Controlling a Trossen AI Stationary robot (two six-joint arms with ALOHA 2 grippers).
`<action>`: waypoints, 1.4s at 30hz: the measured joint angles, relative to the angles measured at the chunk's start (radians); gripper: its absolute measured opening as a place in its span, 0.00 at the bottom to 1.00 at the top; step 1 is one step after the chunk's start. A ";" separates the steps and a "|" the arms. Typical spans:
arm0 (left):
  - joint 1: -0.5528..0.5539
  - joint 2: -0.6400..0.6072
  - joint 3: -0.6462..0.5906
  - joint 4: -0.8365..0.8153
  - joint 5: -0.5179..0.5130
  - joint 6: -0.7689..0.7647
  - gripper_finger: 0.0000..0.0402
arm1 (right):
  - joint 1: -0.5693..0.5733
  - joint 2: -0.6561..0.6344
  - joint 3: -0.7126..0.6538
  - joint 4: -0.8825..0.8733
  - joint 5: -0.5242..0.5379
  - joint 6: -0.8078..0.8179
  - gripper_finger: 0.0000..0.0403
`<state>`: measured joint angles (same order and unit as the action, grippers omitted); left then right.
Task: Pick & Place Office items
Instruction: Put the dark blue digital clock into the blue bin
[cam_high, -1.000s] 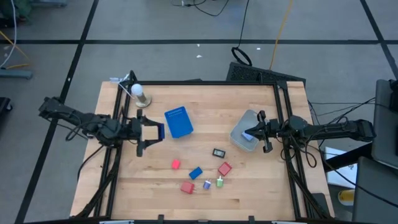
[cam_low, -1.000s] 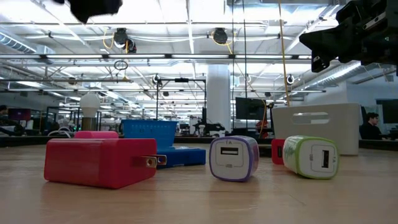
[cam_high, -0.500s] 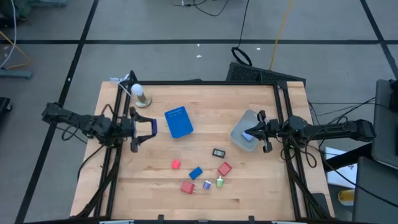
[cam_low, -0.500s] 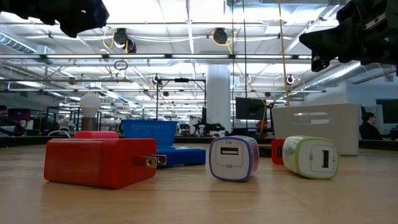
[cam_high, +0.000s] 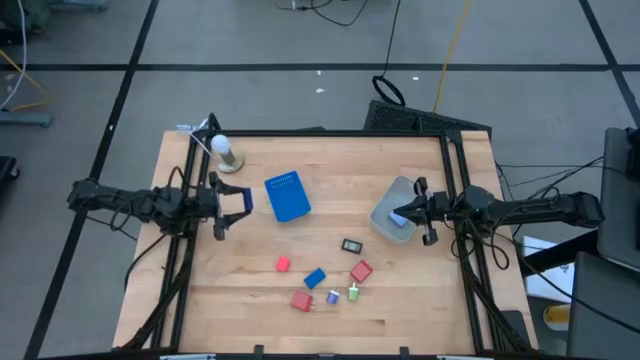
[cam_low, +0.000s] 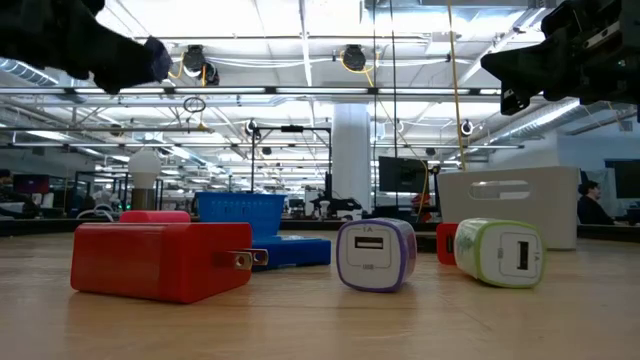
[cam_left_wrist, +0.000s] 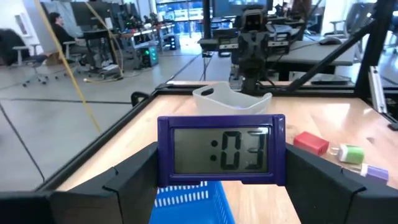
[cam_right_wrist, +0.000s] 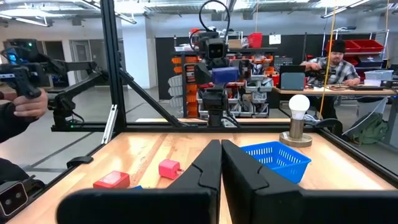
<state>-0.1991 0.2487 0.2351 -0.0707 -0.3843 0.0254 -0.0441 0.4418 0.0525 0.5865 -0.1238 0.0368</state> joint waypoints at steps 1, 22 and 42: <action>0.006 -0.009 -0.014 0.010 0.000 -0.004 0.73 | 0.000 0.000 0.000 0.000 0.000 0.000 0.01; 0.055 -0.065 -0.129 0.064 0.020 -0.008 0.73 | 0.000 0.000 0.000 0.000 0.000 0.000 0.01; 0.055 0.039 -0.010 0.176 -0.180 -0.160 0.73 | 0.000 0.000 0.000 0.000 0.050 -0.023 0.01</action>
<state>-0.1437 0.2872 0.2253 0.1058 -0.5645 -0.1342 -0.0441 0.4419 0.0525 0.5861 -0.0741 0.0143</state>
